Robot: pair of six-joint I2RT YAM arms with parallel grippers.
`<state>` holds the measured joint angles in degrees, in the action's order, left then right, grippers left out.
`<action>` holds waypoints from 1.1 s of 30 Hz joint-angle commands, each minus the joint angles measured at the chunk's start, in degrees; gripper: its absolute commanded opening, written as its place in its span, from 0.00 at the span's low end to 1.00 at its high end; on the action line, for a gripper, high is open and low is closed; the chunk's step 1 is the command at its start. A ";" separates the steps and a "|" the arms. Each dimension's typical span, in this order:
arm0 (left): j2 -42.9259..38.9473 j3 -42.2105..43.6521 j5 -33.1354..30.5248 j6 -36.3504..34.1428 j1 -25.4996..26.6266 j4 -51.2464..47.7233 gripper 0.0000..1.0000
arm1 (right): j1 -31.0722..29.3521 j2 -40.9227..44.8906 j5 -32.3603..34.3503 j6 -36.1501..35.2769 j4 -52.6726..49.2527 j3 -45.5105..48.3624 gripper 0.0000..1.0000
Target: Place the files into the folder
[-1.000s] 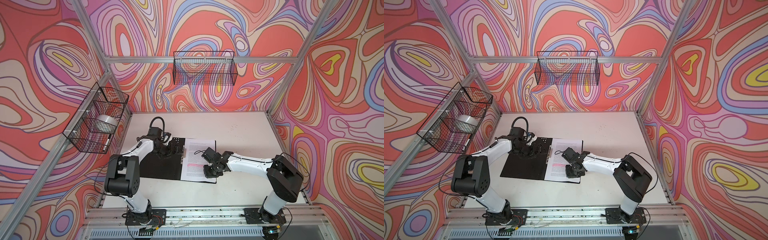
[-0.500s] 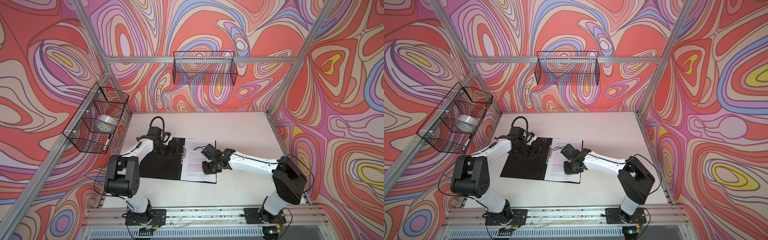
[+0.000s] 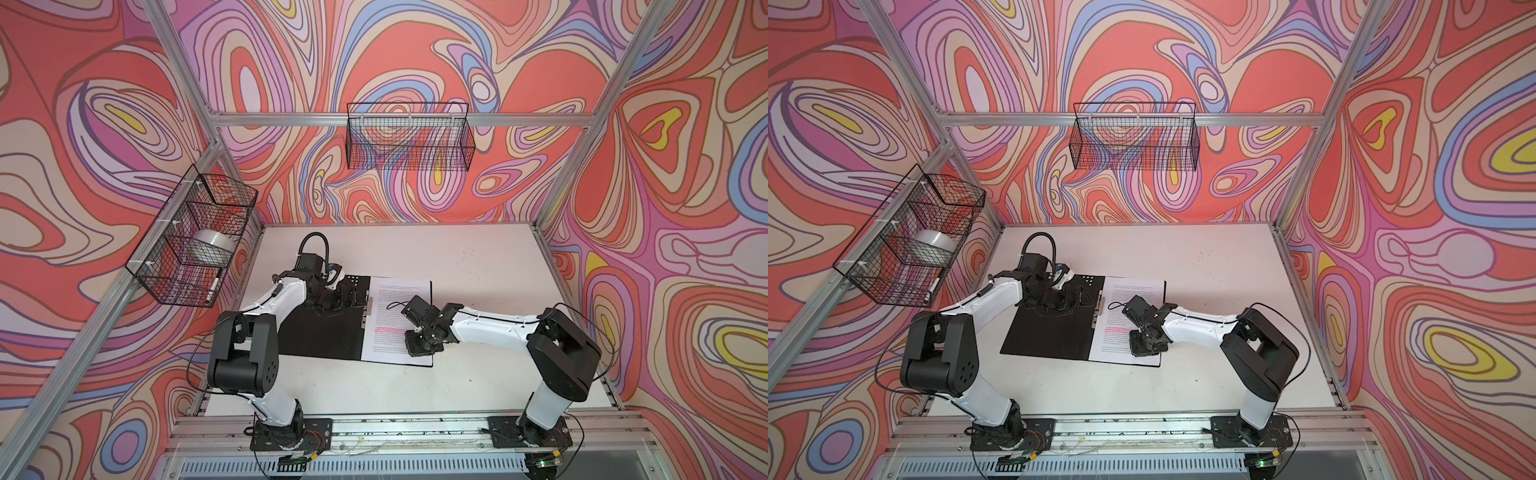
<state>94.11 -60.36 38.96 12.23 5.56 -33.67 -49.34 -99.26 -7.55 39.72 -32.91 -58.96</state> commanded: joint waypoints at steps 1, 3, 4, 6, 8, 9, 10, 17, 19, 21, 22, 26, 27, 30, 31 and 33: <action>-1.05 -0.55 0.72 -0.11 -0.20 -1.66 1.00 | -0.41 -0.58 -0.23 0.87 1.67 1.51 0.15; -1.03 -0.74 1.39 0.31 -0.20 -1.99 1.00 | -0.47 -0.65 -0.28 1.08 2.37 2.12 0.15; -1.16 -1.01 2.19 0.78 -0.20 -2.25 1.00 | -0.42 -0.59 -0.40 1.17 2.70 2.48 0.15; -2.04 -1.52 5.95 1.67 -0.20 -2.32 1.00 | -0.41 -0.81 -0.52 1.36 3.06 2.86 0.15; -3.61 -2.00 10.65 1.92 0.12 -1.81 1.00 | -0.41 -0.95 -0.80 1.40 3.55 3.06 0.15; -4.51 -2.18 11.73 1.80 0.52 -1.50 1.00 | -0.46 -1.19 -0.93 1.47 3.82 3.23 0.15; -5.11 -2.39 12.36 1.31 0.99 -1.54 1.00 | -0.45 -1.30 -1.10 1.56 3.98 3.31 0.15; -2.74 -0.35 18.46 4.44 5.39 0.81 1.00 | -0.50 -1.55 -1.34 1.95 4.82 3.98 0.15; -1.39 0.11 18.95 5.17 7.45 1.32 0.99 | -0.49 -1.27 -1.33 2.07 4.84 4.11 0.15; -0.15 0.63 18.50 5.35 9.58 1.70 0.98 | -0.50 -0.93 -1.36 2.38 5.17 4.43 0.15; 0.44 1.08 18.12 5.95 10.19 2.21 0.98 | -0.54 -0.77 -1.49 2.58 5.45 4.68 0.15; 3.42 1.44 17.25 6.36 11.46 2.51 0.93 | -0.50 -0.67 -1.92 3.59 6.48 5.56 0.14; 4.12 1.09 16.55 5.75 11.55 1.86 0.92 | -0.54 -0.62 -1.97 3.88 6.70 5.75 0.14; 6.32 0.62 16.10 4.75 11.73 1.00 0.86 | -0.52 -0.44 -2.30 4.51 7.49 6.50 0.14; 6.89 0.43 15.79 4.33 11.75 0.66 0.84 | -0.53 -0.34 -2.37 4.66 7.72 6.66 0.14; 7.86 0.16 15.46 4.03 11.93 0.45 0.80 | -0.54 -0.16 -2.44 5.01 7.99 6.92 0.14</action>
<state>100.62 -59.48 55.22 17.58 17.23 -31.66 -49.47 -98.45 -10.22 43.57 -24.14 -54.37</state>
